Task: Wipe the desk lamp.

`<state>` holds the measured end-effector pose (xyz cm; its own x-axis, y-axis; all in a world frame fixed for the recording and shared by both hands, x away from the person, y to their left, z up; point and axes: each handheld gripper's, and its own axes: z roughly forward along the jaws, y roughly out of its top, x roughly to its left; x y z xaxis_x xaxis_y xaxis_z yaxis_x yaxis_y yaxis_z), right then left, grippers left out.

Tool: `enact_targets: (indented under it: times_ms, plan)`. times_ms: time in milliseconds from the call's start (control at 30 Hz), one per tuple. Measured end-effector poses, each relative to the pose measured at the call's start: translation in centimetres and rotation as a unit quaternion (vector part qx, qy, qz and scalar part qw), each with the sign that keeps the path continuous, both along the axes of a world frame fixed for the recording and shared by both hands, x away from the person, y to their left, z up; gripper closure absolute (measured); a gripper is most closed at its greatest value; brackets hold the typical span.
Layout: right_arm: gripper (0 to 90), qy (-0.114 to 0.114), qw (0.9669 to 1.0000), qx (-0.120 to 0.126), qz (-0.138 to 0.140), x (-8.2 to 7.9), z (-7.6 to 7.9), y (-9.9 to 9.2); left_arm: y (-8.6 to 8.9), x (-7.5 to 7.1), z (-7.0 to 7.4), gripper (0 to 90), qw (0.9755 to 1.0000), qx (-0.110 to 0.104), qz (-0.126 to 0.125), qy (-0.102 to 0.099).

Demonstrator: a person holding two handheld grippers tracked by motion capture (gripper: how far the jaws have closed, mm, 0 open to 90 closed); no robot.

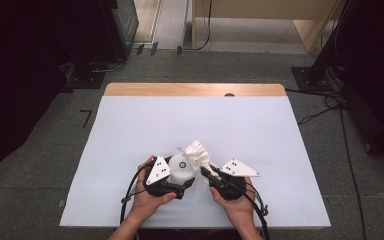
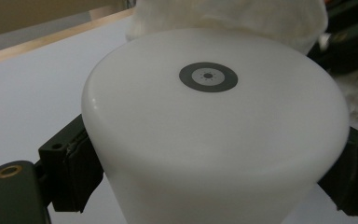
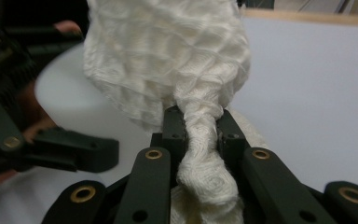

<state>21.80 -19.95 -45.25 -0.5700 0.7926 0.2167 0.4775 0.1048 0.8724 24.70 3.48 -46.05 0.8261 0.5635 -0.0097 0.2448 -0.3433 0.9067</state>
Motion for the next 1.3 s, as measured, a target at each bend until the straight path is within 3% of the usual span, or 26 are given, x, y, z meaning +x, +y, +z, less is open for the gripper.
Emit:
enact_targets:
  times_ms: [167,300,467,567,633,700,767,867,933,1033,1200,1300]
  plan:
    - [78.1,0.065,0.9972,-0.035,0.005,0.8,-3.0,0.9,0.1,0.1,0.0,8.5,1.0000,-0.003,-0.001,0.001]
    - [78.1,0.077,0.9962,-0.039,0.006,1.0,-3.6,0.9,0.2,0.2,-0.1,8.5,0.9999,-0.008,-0.002,0.005]
    - [77.9,0.034,0.9994,-0.006,0.009,0.5,-1.4,0.3,0.2,0.3,-0.1,8.5,1.0000,-0.008,0.001,0.004]
    - [77.8,0.002,0.9998,0.019,0.005,0.0,0.4,-0.1,-0.2,-0.1,-0.1,8.5,1.0000,0.002,-0.002,-0.006]
    - [77.8,-0.007,0.9997,0.022,0.004,-0.2,0.9,-0.3,-0.4,-0.1,-0.1,8.5,1.0000,0.002,-0.001,-0.007]
    - [77.8,0.007,0.9998,0.019,0.003,0.0,0.4,-0.2,-0.4,-0.1,-0.1,8.5,1.0000,0.000,0.000,-0.005]
    - [77.8,0.039,0.9992,0.004,0.005,0.4,-1.0,0.0,-0.3,0.0,-0.1,8.5,0.9999,0.000,0.009,-0.006]
    - [77.7,0.092,0.9954,-0.021,0.020,1.0,-3.2,0.5,-0.2,0.2,0.0,8.5,0.9994,-0.006,0.034,-0.007]
    - [77.8,0.097,0.9951,-0.009,0.016,1.1,-3.6,0.4,0.0,0.4,0.1,8.5,0.9991,-0.007,0.040,-0.011]
    - [78.0,0.078,0.9969,0.007,-0.005,1.1,-2.6,-0.5,0.3,0.8,0.2,8.5,0.9987,-0.017,0.045,-0.014]
    - [78.1,0.046,0.9969,0.033,-0.056,0.9,-0.9,-3.1,0.0,1.1,-0.1,8.4,0.9988,0.004,0.047,-0.015]
    - [78.1,0.027,0.9961,0.033,-0.078,0.8,-0.1,-4.3,0.1,1.0,-0.1,8.3,0.9987,0.002,0.049,-0.012]
